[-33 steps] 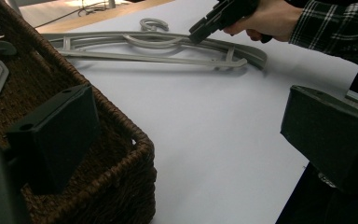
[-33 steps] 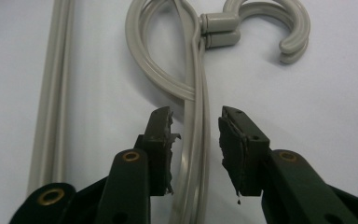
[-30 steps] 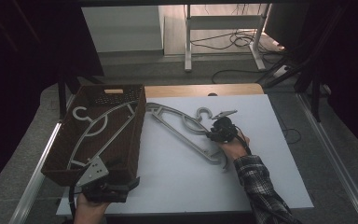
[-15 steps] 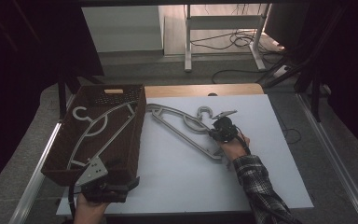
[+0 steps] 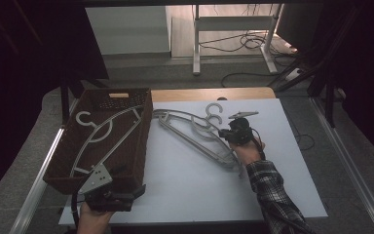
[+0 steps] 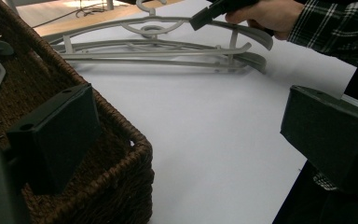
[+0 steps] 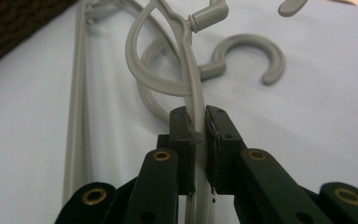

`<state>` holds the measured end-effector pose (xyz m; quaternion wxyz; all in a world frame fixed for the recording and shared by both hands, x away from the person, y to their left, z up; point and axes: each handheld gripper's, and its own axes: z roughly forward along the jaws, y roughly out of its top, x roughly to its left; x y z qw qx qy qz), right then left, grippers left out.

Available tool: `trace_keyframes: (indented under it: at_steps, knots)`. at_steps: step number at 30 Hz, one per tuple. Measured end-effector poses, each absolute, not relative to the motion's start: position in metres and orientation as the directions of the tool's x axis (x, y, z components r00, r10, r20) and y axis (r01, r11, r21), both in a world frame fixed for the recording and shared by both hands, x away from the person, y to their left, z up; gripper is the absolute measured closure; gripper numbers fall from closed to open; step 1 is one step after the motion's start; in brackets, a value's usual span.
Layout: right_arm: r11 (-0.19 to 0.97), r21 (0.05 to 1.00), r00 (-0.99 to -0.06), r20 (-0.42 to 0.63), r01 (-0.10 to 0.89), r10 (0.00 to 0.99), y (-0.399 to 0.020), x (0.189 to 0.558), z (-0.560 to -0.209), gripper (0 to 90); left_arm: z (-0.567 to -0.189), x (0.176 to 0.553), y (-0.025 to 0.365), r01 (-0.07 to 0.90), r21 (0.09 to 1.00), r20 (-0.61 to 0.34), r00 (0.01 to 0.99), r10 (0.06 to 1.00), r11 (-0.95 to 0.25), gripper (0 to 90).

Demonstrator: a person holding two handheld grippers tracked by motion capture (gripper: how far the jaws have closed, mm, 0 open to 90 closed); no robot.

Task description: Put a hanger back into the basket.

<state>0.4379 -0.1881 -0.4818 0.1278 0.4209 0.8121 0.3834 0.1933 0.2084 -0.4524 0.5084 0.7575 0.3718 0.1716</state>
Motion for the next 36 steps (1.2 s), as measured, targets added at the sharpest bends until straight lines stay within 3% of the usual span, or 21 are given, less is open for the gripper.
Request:
trace_keyframes:
  at_steps: [25,36]
  knots:
    - [0.275,0.79,-0.663,0.21,0.549,0.719,-0.208,0.424,-0.444,81.8,-0.449,0.194,0.211,0.387,0.902,-0.125,0.659,0.742,-0.192,4.8]
    - [0.289,0.809,-0.703,0.201,0.512,0.682,-0.222,0.405,-0.425,81.7,-0.439,0.199,0.217,0.415,0.893,-0.157,0.649,0.744,-0.173,4.8]
